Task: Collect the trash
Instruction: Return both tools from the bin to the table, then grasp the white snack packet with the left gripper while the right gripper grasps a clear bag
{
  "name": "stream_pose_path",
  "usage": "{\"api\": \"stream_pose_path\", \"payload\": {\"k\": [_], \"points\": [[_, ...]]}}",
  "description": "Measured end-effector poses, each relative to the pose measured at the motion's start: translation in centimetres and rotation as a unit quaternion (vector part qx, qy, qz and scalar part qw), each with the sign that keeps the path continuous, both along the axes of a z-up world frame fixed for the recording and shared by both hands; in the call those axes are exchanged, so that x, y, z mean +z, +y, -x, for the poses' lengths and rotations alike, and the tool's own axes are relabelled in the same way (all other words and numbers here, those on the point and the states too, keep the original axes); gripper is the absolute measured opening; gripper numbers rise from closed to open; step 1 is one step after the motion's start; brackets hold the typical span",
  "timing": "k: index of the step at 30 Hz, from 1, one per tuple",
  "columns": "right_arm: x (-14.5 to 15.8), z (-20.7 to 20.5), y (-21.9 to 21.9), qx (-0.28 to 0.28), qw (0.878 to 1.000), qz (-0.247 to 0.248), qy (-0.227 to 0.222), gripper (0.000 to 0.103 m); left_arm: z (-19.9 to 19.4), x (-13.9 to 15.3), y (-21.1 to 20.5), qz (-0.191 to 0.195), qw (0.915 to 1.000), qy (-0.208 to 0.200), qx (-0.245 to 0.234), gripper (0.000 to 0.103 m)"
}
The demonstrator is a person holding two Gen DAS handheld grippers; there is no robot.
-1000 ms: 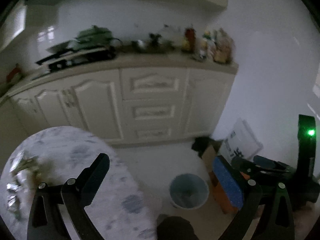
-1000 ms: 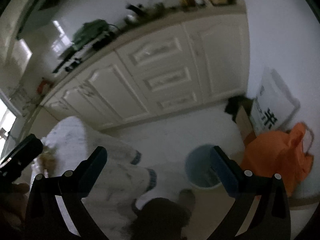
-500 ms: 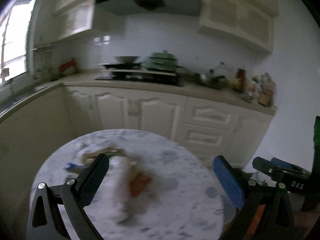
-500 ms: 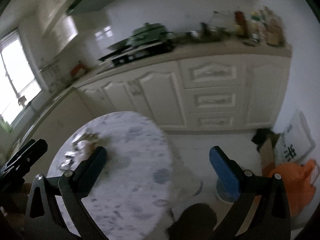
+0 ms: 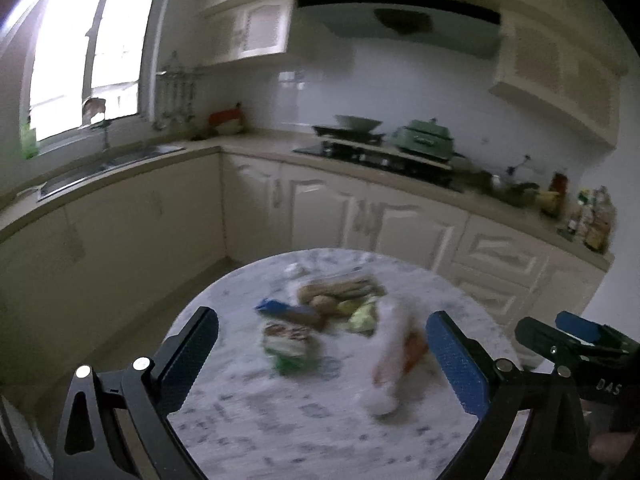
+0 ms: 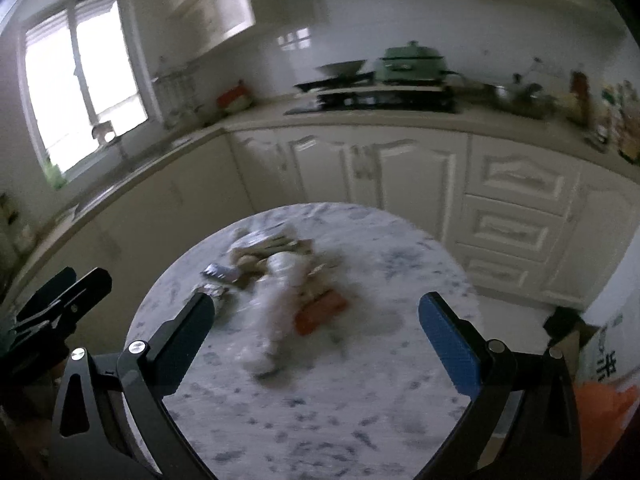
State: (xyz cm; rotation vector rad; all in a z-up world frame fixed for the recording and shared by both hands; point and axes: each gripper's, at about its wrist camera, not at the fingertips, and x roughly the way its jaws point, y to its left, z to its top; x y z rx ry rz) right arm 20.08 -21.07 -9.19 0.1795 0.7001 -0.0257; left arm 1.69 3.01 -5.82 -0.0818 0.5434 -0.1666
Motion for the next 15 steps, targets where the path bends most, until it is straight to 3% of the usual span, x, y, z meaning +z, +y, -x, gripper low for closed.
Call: {"api": "stream_pose_path", "payload": {"k": [8,13,15], "points": [[-2.5,-2.7,2.7,0.029,0.999,0.003,0.031,0.103,-1.8,-0.7,0.7,-0.001,0.999,0.037,0.024,0.102],[-4.5,-4.7,3.3,0.032,0.998,0.001,0.055,0.103,-5.4,-1.3,0.9,-0.005,0.9978,0.061,0.026,0.102],[-5.5,-5.6,3.3,0.031,0.997,-0.002,0.066,0.103,-8.6,-1.6,1.1,-0.007,0.9972,0.07,0.025,0.102]]}}
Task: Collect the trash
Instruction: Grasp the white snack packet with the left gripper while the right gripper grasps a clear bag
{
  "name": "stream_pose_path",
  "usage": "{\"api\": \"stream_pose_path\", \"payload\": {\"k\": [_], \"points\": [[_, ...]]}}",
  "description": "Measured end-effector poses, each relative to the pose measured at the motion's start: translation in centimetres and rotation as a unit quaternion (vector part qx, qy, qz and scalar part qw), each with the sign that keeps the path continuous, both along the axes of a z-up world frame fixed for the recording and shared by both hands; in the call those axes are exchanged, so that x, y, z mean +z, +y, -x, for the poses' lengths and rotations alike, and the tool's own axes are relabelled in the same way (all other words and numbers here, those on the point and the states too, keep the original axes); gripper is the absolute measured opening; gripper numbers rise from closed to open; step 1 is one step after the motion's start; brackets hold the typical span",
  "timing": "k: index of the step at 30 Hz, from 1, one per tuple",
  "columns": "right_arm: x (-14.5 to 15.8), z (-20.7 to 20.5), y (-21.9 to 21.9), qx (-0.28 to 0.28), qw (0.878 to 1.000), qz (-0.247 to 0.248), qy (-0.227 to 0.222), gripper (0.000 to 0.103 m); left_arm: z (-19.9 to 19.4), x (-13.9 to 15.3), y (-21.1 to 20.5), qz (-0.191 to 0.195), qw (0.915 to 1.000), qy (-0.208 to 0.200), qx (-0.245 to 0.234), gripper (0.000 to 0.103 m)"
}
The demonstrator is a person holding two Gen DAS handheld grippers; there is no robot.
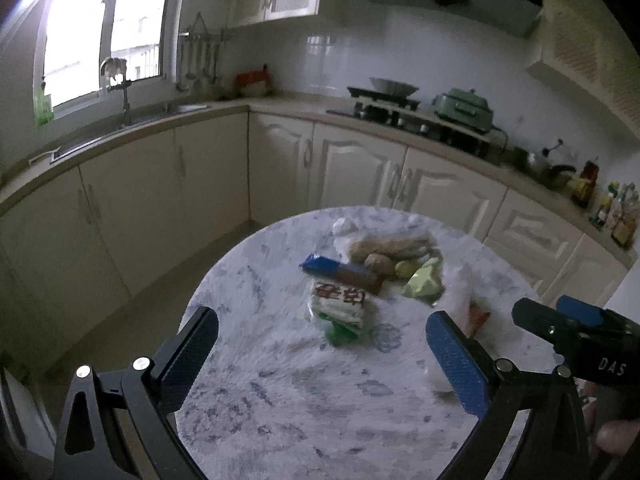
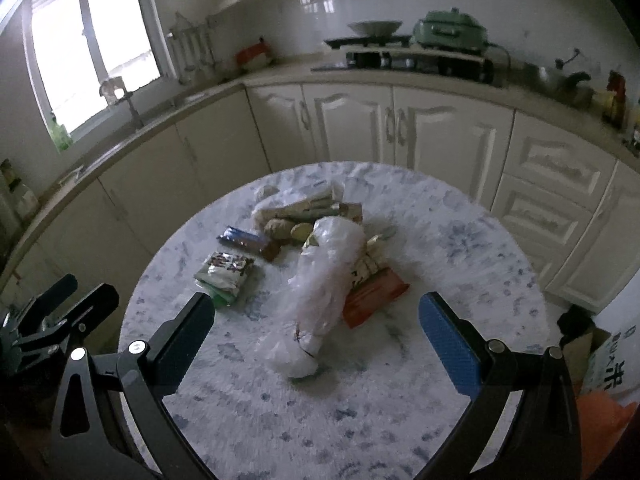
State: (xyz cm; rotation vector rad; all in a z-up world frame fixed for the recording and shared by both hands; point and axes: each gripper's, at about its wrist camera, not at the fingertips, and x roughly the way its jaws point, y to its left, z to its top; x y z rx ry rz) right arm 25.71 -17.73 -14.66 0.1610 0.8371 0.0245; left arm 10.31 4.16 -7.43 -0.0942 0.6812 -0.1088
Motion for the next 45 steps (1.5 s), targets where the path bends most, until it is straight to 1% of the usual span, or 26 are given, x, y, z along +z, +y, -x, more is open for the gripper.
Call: {"api": "stream_pose_path", "payload": {"k": [4,11,12,16,18,20,21,23,26,28,30,31,32,33,34,36,37,38,42,45], "points": [[-1.7,-1.5,0.0,0.001,1.0,-0.001,0.018,0.103,-3.0,-1.5,-0.3,-0.007,0.9997,0.022,0.0,0.102],[-4.8,-4.7,-0.5,-0.003,0.999,-0.011,0.05,0.102,-7.9,-5.0,-1.7,-0.024,0.9982,0.055,-0.007,0.102],[-5.4,-5.2,-0.5,-0.003,0.998,-0.013,0.055,0.102,-8.6,-5.5,-1.8,-0.026,0.9979,0.058,-0.009,0.102],[-7.2,-7.0,-0.1,-0.001,0.997,-0.02,0.071,0.093,-11.3,-7.2,-2.7,-0.034,0.9966,0.073,-0.014,0.102],[-8.0,-7.7,0.1,0.003,0.996,-0.018,0.083,0.086,-12.2,-8.2,-3.3,-0.039,0.996,0.079,-0.015,0.102],[-8.9,-8.1,0.1,0.01,0.995,-0.021,0.093,0.066,-13.5,-9.1,-3.8,-0.043,0.9953,0.085,-0.018,0.102],[-9.3,-8.2,0.0,0.01,0.995,-0.02,0.095,0.062,-14.2,-9.5,-4.0,-0.045,0.9951,0.085,-0.019,0.102],[-9.5,-8.1,-0.3,0.012,0.996,-0.017,0.091,0.044,-15.4,-10.4,-4.8,-0.051,0.9943,0.091,-0.02,0.102],[-9.6,-7.7,-1.3,0.02,0.995,-0.031,0.089,0.037,-17.3,-11.8,-5.8,-0.065,0.9926,0.1,-0.021,0.102],[-9.5,-7.3,-1.7,0.024,0.995,-0.034,0.088,0.035,-18.4,-12.7,-6.3,-0.076,0.991,0.108,-0.021,0.101],[-9.5,-6.9,-2.1,0.027,0.995,-0.044,0.087,0.035,-19.4,-13.7,-6.6,-0.071,0.9897,0.122,-0.023,0.093],[-9.5,-6.6,-2.3,0.029,0.995,-0.046,0.087,0.034,-19.8,-13.8,-6.4,-0.059,0.9908,0.119,-0.025,0.087],[-9.5,-6.4,-2.4,0.03,0.995,-0.049,0.087,0.034,-20.1,-14.0,-6.4,-0.057,0.991,0.118,-0.027,0.081],[-9.4,-6.1,-2.6,0.033,0.994,-0.057,0.086,0.034,-20.3,-14.1,-6.5,-0.059,0.9911,0.116,-0.028,0.08],[-9.3,-5.8,-2.7,0.033,0.994,-0.063,0.086,0.034,-20.4,-14.2,-6.5,-0.058,0.9914,0.114,-0.029,0.07],[-9.0,-5.0,-2.9,0.036,0.994,-0.067,0.083,0.034,-20.5,-14.4,-6.5,-0.052,0.9918,0.111,-0.034,0.068],[-8.9,-4.7,-3.0,0.037,0.993,-0.071,0.081,0.034,-20.5,-14.5,-6.4,-0.049,0.9921,0.11,-0.037,0.064],[-8.8,-4.2,-3.2,0.038,0.993,-0.081,0.079,0.034,-20.3,-14.6,-6.3,-0.047,0.9923,0.108,-0.037,0.064],[-8.2,-2.5,-3.9,0.034,0.992,-0.092,0.073,0.033,-19.4,-14.6,-5.8,-0.02,0.993,0.11,-0.037,0.064],[-7.9,-1.4,-4.5,0.03,0.993,-0.096,0.069,0.033,-18.2,-14.6,-6.0,-0.023,0.9936,0.104,-0.038,0.064]]}}
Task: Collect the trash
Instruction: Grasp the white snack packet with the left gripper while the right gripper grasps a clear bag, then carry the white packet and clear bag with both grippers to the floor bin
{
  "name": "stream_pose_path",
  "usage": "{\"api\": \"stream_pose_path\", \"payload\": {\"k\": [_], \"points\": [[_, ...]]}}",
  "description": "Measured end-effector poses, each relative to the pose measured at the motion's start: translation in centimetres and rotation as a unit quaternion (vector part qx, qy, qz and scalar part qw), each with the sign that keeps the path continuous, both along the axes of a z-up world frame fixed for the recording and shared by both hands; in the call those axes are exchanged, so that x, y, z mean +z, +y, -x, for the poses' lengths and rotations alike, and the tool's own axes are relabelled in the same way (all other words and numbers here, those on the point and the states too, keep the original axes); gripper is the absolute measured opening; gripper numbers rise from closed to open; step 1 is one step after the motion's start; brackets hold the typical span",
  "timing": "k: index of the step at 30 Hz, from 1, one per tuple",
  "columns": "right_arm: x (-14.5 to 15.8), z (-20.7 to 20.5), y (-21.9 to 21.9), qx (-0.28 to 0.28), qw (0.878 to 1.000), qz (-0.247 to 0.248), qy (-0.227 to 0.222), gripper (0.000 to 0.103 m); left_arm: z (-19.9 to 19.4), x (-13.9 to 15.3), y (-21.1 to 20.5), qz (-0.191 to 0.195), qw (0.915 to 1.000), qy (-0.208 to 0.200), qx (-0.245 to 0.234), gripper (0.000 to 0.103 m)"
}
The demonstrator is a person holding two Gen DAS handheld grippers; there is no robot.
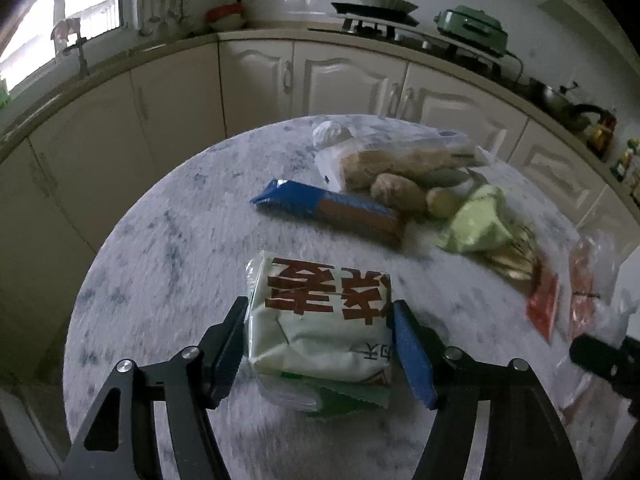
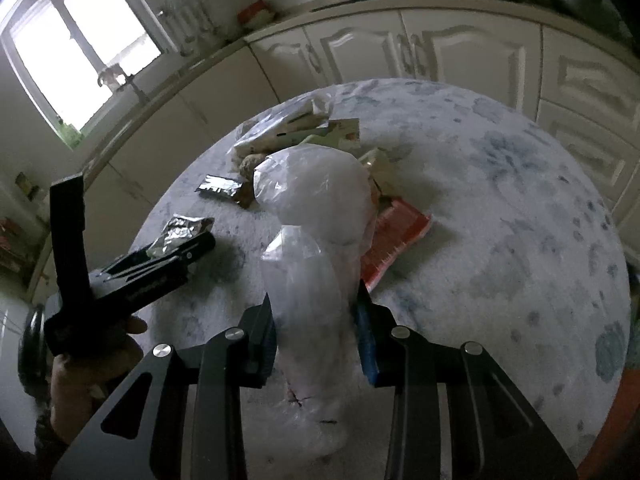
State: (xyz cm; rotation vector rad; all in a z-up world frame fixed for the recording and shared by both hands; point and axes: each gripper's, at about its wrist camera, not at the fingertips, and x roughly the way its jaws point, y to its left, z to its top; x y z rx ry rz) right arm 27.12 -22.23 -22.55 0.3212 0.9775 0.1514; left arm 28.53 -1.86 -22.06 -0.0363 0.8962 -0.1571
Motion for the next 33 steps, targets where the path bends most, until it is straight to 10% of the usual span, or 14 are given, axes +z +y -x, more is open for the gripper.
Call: {"api": "stream_pose_path", "payload": {"k": [33], "points": [[10.8,12.5,-14.7,-0.135,0.981,-0.003,-0.141,0.033,12.4,11.9,-15.8,0.024,0.9748,-0.155,-0.159,0.064]]}}
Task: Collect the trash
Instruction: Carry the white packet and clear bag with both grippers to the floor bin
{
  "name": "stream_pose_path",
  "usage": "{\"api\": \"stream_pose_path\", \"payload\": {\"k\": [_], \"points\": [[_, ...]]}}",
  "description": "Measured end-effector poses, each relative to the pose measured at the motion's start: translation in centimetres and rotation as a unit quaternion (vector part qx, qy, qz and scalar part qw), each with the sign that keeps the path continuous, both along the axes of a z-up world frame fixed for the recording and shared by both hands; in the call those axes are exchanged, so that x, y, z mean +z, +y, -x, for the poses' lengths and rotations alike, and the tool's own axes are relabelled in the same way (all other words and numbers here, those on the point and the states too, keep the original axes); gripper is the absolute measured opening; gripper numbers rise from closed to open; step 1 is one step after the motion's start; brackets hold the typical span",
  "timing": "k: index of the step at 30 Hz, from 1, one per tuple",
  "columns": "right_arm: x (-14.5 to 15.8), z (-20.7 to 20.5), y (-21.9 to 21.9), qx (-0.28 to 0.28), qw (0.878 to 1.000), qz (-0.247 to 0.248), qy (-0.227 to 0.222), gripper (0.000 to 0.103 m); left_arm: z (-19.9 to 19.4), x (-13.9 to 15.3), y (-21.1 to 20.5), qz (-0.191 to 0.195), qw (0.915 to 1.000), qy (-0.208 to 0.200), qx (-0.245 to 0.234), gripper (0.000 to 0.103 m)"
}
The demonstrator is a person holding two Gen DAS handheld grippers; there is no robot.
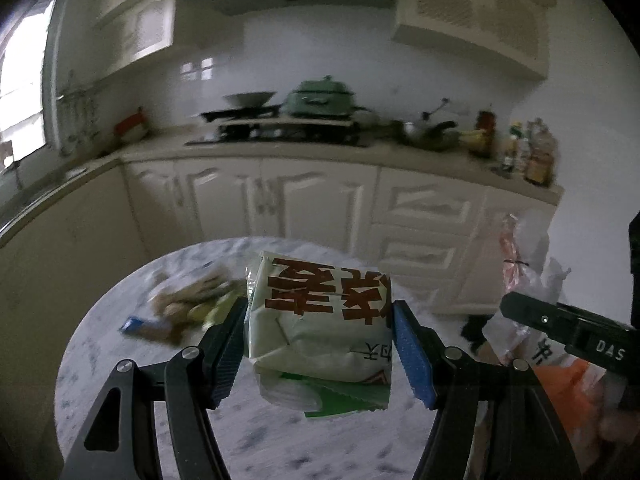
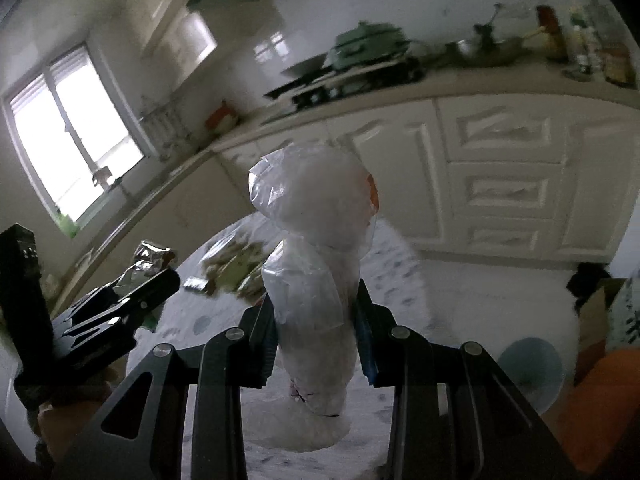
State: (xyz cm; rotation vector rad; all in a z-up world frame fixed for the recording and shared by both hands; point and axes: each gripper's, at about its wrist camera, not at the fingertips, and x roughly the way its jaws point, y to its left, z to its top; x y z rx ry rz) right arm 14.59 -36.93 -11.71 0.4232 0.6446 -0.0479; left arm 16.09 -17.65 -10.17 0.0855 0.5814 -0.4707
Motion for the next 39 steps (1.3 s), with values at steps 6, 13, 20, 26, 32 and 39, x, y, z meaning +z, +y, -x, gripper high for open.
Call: {"api": "stream_pose_path", "payload": {"k": [6,13,20,26,32,39], "points": [[1.1,3.9,-5.7,-0.068,0.998,0.006,-0.008,0.033,0.6,0.5,-4.6,0.009,0.9982,-0.009,-0.059,0.064],[1.0,8.7,-12.9,-0.154,0.988,0.006,-0.002,0.034,-0.5,-0.2,-10.4,0.01,0.9913,0.006,-0.131,0.064],[-1.0,12.0,-19.1,-0.224,0.974,0.002,0.025,0.033,-2.1,-2.5,-17.8,-0.004,0.9786,0.043,-0.201,0.064],[-4.6,13.0,-23.0,-0.258,0.964,-0.021,0.057,0.033,-4.9,-5.1,-23.6,-0.027,0.9677,0.075,-0.239,0.064],[-8.8,12.1,-25.9,-0.269,0.958,-0.044,0.089,0.033,-8.2,-8.2,-29.8,-0.062,0.9556,0.119,-0.262,0.064],[-13.4,10.4,-28.9,-0.271,0.952,-0.072,0.125,0.034,-12.2,-12.7,-36.8,-0.101,0.9424,0.174,-0.267,0.064]]}}
